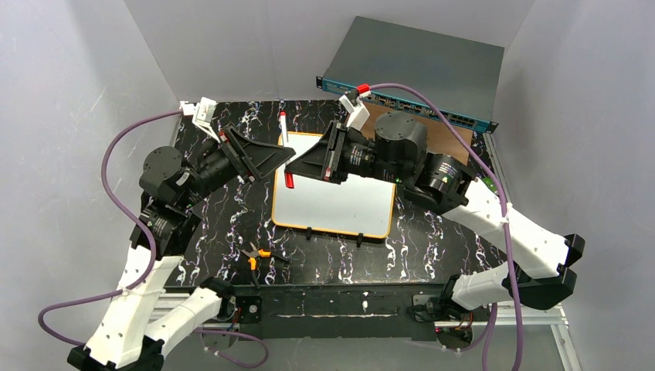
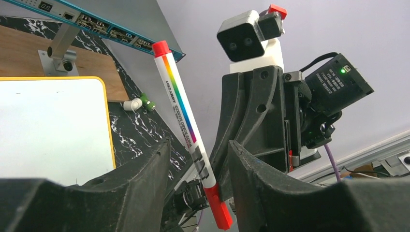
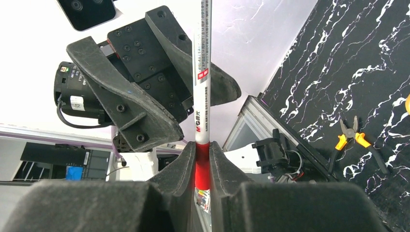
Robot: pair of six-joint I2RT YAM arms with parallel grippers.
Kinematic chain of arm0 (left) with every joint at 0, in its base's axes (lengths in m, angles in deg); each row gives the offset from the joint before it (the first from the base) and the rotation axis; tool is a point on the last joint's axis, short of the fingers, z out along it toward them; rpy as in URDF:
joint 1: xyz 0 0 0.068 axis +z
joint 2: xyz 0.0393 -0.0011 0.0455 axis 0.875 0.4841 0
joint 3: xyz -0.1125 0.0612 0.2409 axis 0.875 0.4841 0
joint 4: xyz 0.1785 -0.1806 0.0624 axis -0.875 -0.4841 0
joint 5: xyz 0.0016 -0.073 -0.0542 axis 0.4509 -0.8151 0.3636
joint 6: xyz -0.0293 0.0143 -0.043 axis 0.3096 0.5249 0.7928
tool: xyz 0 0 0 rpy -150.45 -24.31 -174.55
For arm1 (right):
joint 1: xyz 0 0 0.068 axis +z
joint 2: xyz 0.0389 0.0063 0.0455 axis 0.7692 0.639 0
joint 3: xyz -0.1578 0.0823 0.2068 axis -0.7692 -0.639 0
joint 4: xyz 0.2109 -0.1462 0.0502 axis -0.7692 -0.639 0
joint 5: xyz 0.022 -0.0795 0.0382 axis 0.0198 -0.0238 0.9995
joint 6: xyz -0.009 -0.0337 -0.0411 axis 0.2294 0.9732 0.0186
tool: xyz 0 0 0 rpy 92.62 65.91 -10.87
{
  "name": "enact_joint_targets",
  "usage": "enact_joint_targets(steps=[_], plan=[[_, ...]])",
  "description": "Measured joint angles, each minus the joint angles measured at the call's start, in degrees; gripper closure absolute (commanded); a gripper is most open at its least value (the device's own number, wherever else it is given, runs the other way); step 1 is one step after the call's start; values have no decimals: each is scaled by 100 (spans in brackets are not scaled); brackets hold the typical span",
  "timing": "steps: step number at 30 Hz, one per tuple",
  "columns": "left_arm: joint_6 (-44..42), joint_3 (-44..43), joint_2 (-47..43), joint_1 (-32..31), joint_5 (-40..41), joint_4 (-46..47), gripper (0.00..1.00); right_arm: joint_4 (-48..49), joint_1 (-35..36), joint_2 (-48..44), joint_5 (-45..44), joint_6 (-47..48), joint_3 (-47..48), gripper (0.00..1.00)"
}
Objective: Write a sentence on the whiteboard
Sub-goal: Pass from the right arm to the left, then pass from the left arm to the right
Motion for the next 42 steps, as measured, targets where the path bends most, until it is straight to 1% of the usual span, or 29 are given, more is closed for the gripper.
enact_joint_targets(steps=[5, 8, 14, 15, 16, 17, 18, 20, 24, 26, 29, 33, 36, 42], plan=[[-46, 0, -31, 0, -83, -15, 58, 92, 0, -9, 70, 90, -2, 99], [-33, 28, -26, 0, -125, 50, 67, 260, 0, -28, 162, 164, -42, 99], [22, 50, -55, -20, -146, 195, 93, 413, -15, -57, 262, 330, -162, 99], [37, 50, -61, -31, -149, 210, 99, 433, -15, -57, 278, 367, -179, 99], [39, 52, -66, -42, -153, 236, 100, 459, -20, -59, 293, 385, -214, 99], [31, 55, -70, -42, -153, 234, 100, 481, -22, -59, 304, 393, -229, 99], [11, 55, -76, -42, -149, 232, 100, 503, -24, -61, 313, 402, -243, 93], [-7, 55, -96, -37, -118, 243, 100, 518, -35, -72, 337, 415, -251, 76], [-157, 46, -129, -37, -66, 170, 100, 557, -31, -160, 435, 457, -369, 58], [-258, -20, -101, -37, -109, 7, 100, 575, -31, -249, 476, 553, -466, 52], [-439, -369, 96, -37, -400, -404, 100, 560, -48, -485, 487, 798, -623, 50], [-481, -739, 411, -37, -1130, -562, 100, 562, -308, -881, 621, 1102, -721, 50], [-238, -850, 651, -37, -1862, -330, 100, 658, -616, -1115, 835, 1239, -721, 50], [632, -1008, 1152, -37, -3084, 354, 100, 828, -1008, -1279, 1285, 1510, -697, 51]])
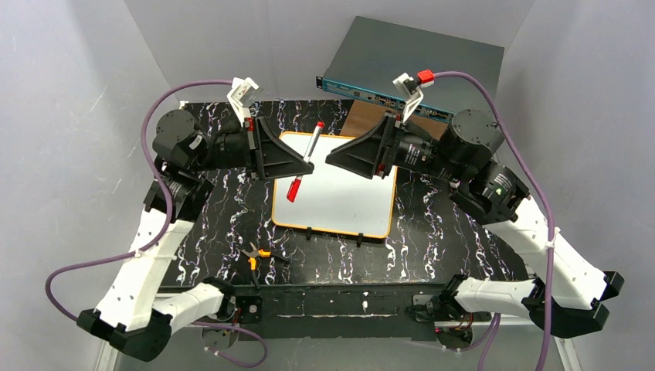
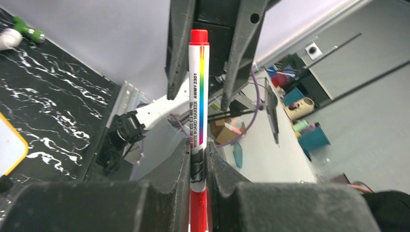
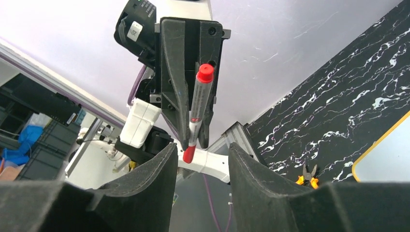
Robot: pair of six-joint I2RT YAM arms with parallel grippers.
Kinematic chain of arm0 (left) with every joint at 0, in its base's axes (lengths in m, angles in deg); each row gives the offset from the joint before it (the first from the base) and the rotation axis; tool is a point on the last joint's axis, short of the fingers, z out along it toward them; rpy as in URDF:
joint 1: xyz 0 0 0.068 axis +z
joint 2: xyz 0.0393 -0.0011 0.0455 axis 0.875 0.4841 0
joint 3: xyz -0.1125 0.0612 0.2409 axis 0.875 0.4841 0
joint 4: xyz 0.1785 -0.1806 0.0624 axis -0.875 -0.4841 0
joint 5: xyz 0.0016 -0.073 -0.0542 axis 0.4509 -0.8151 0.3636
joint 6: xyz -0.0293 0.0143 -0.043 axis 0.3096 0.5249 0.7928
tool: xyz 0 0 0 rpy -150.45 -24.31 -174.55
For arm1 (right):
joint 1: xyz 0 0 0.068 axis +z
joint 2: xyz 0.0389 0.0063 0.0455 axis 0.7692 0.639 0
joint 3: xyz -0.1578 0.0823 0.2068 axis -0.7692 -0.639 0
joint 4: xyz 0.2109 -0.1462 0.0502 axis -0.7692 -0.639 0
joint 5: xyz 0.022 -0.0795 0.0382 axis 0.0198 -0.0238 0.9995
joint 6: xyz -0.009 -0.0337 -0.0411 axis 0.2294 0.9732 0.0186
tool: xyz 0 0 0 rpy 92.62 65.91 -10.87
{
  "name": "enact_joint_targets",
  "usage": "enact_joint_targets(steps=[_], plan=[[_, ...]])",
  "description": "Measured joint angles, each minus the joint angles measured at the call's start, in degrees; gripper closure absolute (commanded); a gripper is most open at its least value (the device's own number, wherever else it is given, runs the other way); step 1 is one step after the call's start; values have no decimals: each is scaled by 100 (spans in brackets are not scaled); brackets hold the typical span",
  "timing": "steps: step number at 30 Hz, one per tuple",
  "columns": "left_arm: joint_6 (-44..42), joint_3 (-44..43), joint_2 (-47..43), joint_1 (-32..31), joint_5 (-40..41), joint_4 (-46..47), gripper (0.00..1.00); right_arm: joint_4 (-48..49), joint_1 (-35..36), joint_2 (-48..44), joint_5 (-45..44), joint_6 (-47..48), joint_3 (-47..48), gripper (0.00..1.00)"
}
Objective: Write a sentence on the whiteboard
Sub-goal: Pass from the left arm to the right
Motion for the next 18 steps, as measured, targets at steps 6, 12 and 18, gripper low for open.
enact_joint_targets(steps=[6, 12, 18], plan=[[831, -85, 221, -4, -621, 824, 100, -70, -111, 369, 450, 210, 433, 50], [1322, -87, 291, -48, -844, 1368, 100, -52, -118, 564, 857, 256, 625, 50], [1355, -116, 352, -114, -881, 1353, 100, 149, -122, 664, 1106, 236, 774, 50]])
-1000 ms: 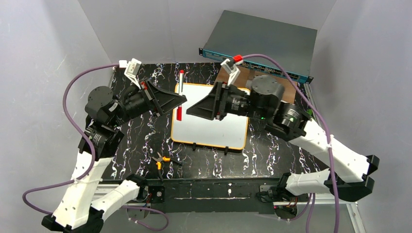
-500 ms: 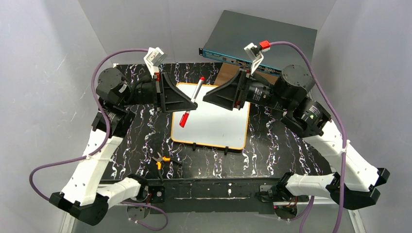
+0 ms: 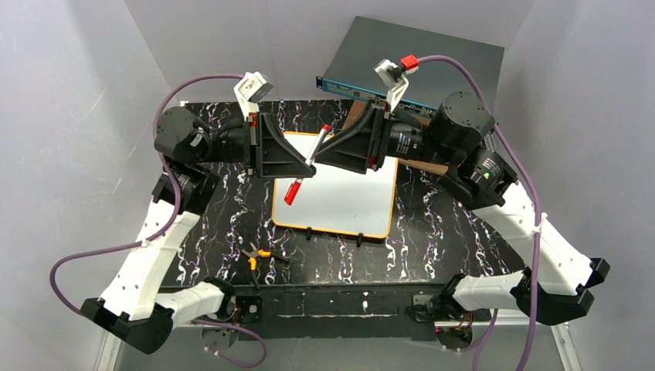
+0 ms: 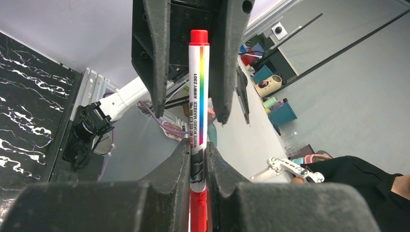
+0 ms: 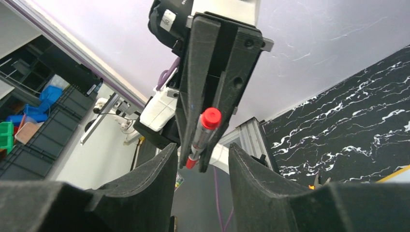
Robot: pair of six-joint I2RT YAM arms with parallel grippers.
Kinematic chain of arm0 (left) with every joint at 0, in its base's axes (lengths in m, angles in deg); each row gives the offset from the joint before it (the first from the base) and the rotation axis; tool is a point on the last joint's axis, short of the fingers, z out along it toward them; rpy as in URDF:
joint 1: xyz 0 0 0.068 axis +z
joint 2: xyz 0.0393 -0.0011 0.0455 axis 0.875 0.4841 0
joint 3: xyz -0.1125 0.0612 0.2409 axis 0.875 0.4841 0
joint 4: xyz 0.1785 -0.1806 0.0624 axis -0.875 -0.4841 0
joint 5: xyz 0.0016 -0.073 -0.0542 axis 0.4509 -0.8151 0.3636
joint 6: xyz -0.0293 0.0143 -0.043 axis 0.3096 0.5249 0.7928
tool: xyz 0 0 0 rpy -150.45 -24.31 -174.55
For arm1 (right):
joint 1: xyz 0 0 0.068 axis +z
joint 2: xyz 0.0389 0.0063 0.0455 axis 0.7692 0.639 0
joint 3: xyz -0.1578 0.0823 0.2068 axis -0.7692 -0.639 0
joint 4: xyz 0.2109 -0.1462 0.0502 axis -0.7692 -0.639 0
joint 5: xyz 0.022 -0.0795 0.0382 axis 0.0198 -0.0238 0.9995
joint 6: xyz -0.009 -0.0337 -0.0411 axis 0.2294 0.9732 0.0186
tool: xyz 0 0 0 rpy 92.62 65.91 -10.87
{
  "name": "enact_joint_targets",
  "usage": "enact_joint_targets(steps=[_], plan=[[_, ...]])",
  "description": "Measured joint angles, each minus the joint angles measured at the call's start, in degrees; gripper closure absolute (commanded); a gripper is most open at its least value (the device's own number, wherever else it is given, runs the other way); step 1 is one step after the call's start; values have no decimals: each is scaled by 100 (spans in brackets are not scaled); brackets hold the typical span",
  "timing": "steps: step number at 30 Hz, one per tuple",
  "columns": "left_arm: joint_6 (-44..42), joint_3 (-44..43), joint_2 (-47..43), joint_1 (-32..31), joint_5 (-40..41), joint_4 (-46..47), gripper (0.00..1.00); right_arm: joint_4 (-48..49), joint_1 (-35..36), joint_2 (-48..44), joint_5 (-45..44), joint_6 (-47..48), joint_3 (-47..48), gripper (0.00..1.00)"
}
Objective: Write a sentence on the whiteboard
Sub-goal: Pass from the left arm to the right
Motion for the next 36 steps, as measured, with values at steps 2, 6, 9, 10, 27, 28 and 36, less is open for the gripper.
enact_joint_targets(steps=[2, 6, 9, 10, 27, 28, 36], plan=[[-2, 0, 28, -33, 2, -2, 100, 92, 0, 22, 68, -28, 0, 52], [-24, 0, 105, -184, 4, -7, 100, 225, 0, 92, 173, -114, 0, 57], [-28, 0, 164, -306, 4, -11, 100, 356, 0, 173, 256, -243, 0, 66], [-28, 0, 184, -345, 7, -11, 100, 404, 0, 197, 284, -295, -2, 72], [-999, -229, 199, -428, 286, -1322, 19, 214, -44, -170, -332, -538, -240, 99], [-1097, -232, 175, -428, 315, -1460, 21, 138, -46, -234, -472, -538, -240, 99], [-1456, -181, -15, -428, 409, -1930, 43, -122, -81, -444, -1086, -636, -238, 99]])
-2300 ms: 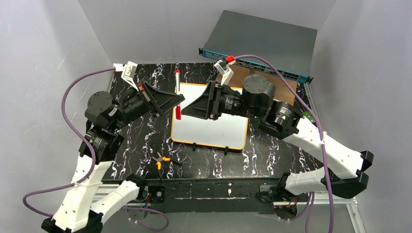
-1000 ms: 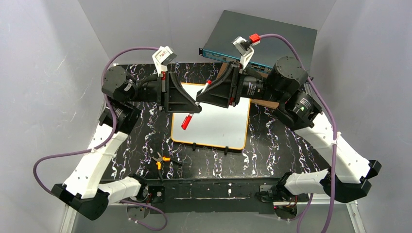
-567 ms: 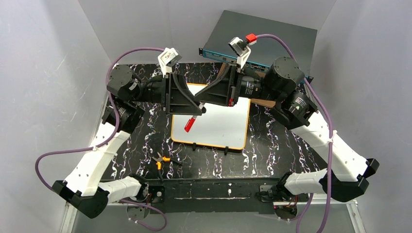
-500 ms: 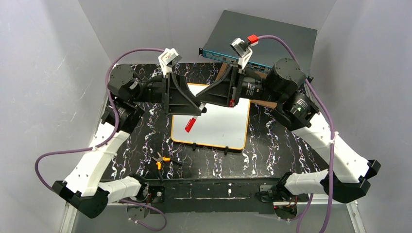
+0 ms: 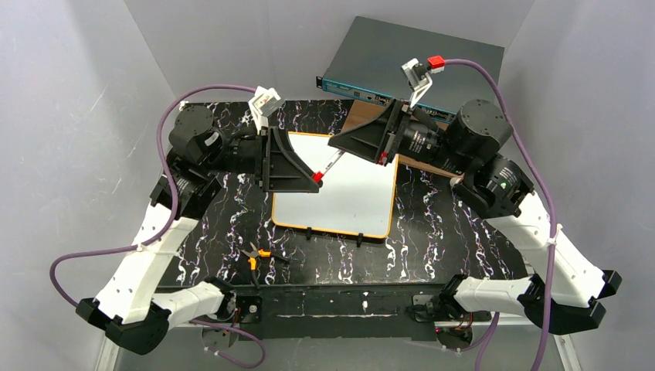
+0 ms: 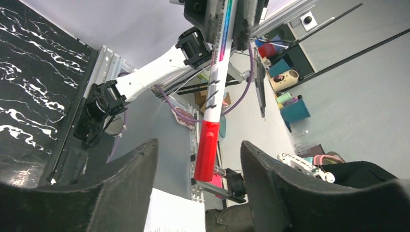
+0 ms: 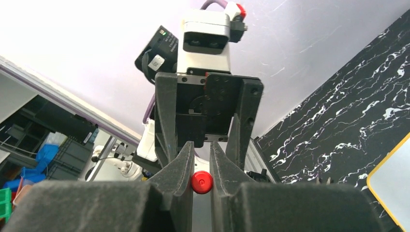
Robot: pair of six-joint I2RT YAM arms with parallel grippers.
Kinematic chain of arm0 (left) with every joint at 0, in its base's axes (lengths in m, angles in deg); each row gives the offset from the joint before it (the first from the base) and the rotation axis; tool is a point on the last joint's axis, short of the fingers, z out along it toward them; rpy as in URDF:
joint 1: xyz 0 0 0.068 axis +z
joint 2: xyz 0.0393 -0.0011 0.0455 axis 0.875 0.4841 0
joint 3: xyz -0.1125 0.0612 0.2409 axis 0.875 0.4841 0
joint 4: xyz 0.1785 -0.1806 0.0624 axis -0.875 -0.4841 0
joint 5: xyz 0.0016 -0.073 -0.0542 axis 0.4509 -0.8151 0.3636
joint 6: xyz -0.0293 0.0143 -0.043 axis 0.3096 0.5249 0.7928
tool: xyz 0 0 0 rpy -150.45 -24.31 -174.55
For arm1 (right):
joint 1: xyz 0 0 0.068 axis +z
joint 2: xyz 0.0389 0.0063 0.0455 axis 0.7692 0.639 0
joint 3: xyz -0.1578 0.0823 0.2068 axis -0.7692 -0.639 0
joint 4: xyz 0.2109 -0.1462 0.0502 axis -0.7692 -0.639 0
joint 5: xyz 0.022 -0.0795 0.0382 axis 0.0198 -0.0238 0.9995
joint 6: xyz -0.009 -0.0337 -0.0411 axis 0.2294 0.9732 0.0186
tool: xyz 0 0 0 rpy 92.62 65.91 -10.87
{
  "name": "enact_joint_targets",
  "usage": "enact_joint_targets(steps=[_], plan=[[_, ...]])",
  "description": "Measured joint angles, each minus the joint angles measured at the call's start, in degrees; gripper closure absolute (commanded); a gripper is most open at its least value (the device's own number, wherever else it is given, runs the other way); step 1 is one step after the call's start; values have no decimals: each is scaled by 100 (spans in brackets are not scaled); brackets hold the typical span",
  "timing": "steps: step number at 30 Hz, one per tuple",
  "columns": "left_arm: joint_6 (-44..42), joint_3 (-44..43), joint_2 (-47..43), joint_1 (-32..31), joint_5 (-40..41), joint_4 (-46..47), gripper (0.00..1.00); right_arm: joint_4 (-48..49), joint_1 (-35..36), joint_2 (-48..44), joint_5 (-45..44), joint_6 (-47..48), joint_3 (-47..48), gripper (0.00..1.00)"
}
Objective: Write a sentence on the whiteboard
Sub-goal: Pass from the left arm to the right, then open the pen cap from the whiteboard marker.
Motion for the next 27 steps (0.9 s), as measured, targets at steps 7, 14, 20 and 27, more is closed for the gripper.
enact_joint_targets(steps=[7, 14, 20, 27], plan=[[-181, 59, -70, 0, 107, -190, 68, -214, -26, 173, -66, -35, 0, 99], [-337, 201, -107, 0, 138, -164, 100, -302, -28, 227, -28, -205, 0, 99], [-433, 201, -164, 0, 160, -234, 100, -240, -31, 264, 116, -173, 0, 34], [-522, 52, -15, 0, 39, -509, 100, -11, -63, 262, 793, 35, -212, 44]])
